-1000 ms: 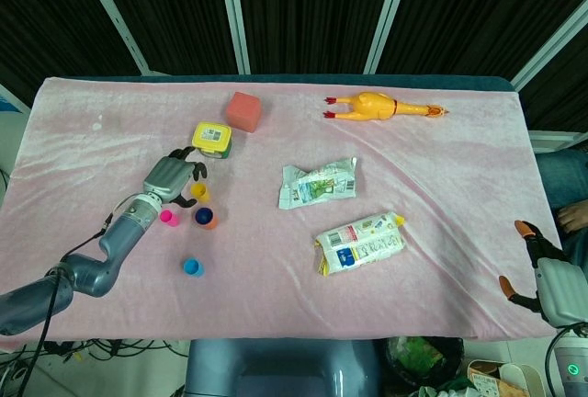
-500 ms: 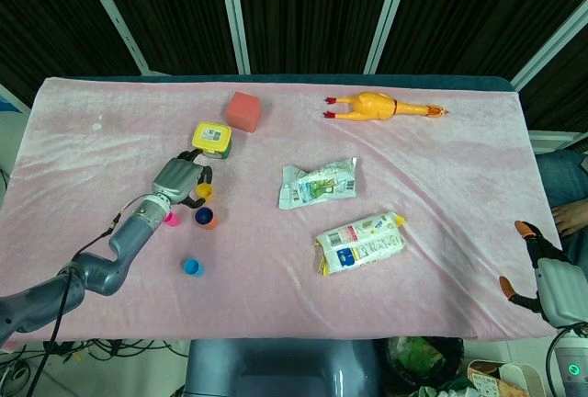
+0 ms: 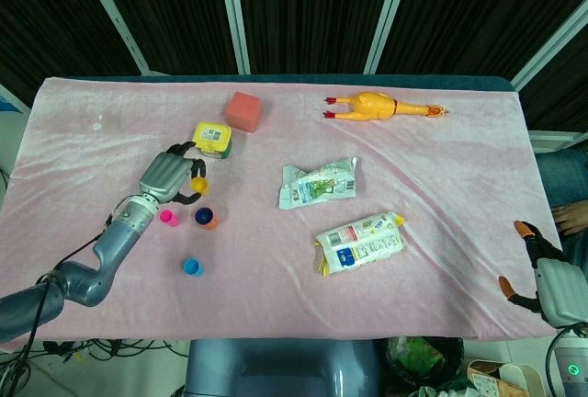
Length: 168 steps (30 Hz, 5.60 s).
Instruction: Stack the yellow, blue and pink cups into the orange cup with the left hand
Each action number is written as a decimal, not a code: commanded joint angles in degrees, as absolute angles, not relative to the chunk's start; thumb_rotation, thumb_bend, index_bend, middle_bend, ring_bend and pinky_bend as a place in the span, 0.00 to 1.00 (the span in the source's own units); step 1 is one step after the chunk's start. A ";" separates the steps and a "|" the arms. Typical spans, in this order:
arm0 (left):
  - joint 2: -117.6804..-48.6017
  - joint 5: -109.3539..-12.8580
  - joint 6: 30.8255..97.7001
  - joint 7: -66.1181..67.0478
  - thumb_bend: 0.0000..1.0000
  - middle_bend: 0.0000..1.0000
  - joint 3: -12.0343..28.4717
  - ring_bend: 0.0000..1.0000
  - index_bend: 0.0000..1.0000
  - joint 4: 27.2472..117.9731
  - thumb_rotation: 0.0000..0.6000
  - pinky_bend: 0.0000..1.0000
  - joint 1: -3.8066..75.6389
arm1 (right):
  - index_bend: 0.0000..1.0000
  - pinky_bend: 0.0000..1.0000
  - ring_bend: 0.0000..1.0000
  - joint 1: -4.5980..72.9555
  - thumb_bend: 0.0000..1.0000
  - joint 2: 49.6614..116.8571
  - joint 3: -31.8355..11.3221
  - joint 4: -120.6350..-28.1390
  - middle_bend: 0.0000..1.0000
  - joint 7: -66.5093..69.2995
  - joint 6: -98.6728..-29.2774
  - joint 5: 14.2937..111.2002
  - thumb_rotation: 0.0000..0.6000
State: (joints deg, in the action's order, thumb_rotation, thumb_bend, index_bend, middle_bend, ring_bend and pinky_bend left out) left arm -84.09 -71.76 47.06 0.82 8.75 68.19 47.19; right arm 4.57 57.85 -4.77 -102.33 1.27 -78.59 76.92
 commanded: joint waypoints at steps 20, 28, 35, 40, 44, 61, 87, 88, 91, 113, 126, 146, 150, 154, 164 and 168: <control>-76.42 -76.83 48.25 -2.20 0.32 0.52 5.97 0.08 0.49 81.40 1.00 0.17 44.56 | 0.03 0.21 0.16 4.57 0.27 57.91 -4.89 -102.15 0.06 1.06 -78.81 76.94 1.00; -77.73 -76.20 47.58 -1.53 0.32 0.52 5.77 0.08 0.49 79.68 1.00 0.17 44.70 | 0.03 0.21 0.16 4.53 0.27 57.96 -4.90 -102.14 0.06 1.04 -78.92 76.98 1.00; -78.94 -76.01 46.51 -2.16 0.26 0.48 5.54 0.05 0.44 78.07 1.00 0.17 44.97 | 0.03 0.21 0.16 4.54 0.27 57.96 -4.89 -102.17 0.06 1.11 -78.87 76.98 1.00; -79.27 -76.21 44.73 -2.20 0.13 0.33 4.95 0.00 0.30 77.39 1.00 0.15 45.57 | 0.03 0.21 0.16 4.50 0.27 57.91 -4.87 -102.17 0.06 1.13 -78.85 76.91 1.00; -78.22 -75.80 43.53 -2.02 0.10 0.25 4.56 0.00 0.21 78.38 1.00 0.13 45.68 | 0.03 0.21 0.16 4.52 0.27 57.85 -4.90 -102.20 0.06 1.23 -78.75 76.80 1.00; -67.66 -85.84 59.93 -1.27 0.10 0.33 -2.50 0.00 0.27 93.94 1.00 0.13 34.72 | 0.03 0.21 0.16 4.54 0.27 57.92 -4.81 -102.35 0.06 0.95 -78.83 77.07 1.00; -74.53 -89.06 53.21 -0.61 0.19 0.38 -4.78 0.00 0.33 89.10 1.00 0.13 35.50 | 0.03 0.21 0.16 4.50 0.27 57.74 -4.93 -102.30 0.06 1.41 -78.84 76.92 1.00; -74.83 -88.86 52.84 -0.49 0.20 0.39 -4.73 0.00 0.34 88.86 1.00 0.13 35.63 | 0.03 0.21 0.16 4.51 0.27 57.73 -4.92 -102.28 0.06 1.39 -78.81 76.94 1.00; -75.42 -88.32 51.68 -0.61 0.20 0.41 -4.67 0.00 0.36 88.32 1.00 0.13 36.02 | 0.03 0.21 0.16 4.55 0.27 57.73 -4.93 -102.24 0.06 1.43 -78.74 76.91 1.00; -71.35 -88.82 55.69 -0.80 0.30 0.53 -2.81 0.05 0.51 91.87 1.00 0.13 35.51 | 0.03 0.21 0.16 4.57 0.27 57.73 -5.02 -102.34 0.06 1.28 -78.73 76.65 1.00; -68.06 -83.75 52.28 -4.48 0.30 0.53 4.37 0.05 0.50 92.53 1.00 0.13 40.62 | 0.03 0.21 0.16 4.55 0.27 57.84 -4.96 -102.36 0.06 0.86 -78.82 76.71 1.00; -75.79 -78.90 45.51 -9.09 0.28 0.51 5.80 0.05 0.49 80.12 1.00 0.12 44.63 | 0.03 0.21 0.16 4.65 0.27 57.82 -5.08 -102.23 0.06 0.94 -78.54 76.29 1.00; -76.29 -78.44 44.75 -9.58 0.28 0.50 5.47 0.05 0.48 79.12 1.00 0.12 44.66 | 0.03 0.21 0.16 4.68 0.27 57.84 -5.03 -102.23 0.06 0.90 -78.51 76.43 1.00; -76.82 -78.13 43.38 -9.94 0.18 0.43 5.16 0.04 0.39 78.20 1.00 0.12 45.12 | 0.03 0.21 0.16 4.68 0.27 57.84 -5.06 -102.23 0.06 0.90 -78.51 76.34 1.00; -73.90 -77.42 46.39 -7.78 0.04 0.14 4.83 0.00 0.09 81.12 1.00 0.05 43.14 | 0.03 0.21 0.16 4.65 0.27 57.78 -5.07 -102.18 0.06 1.00 -78.55 76.36 1.00; -70.86 -77.25 49.71 -6.14 0.04 0.20 3.34 0.00 0.14 83.69 1.00 0.05 39.99 | 0.03 0.21 0.16 4.66 0.27 57.78 -5.04 -102.25 0.06 1.05 -78.51 76.41 1.00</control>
State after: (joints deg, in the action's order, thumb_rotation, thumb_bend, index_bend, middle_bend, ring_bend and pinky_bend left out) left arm -72.23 -77.39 48.27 -7.06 4.17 82.49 41.48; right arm 4.66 57.78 -5.05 -102.24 1.05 -78.51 76.41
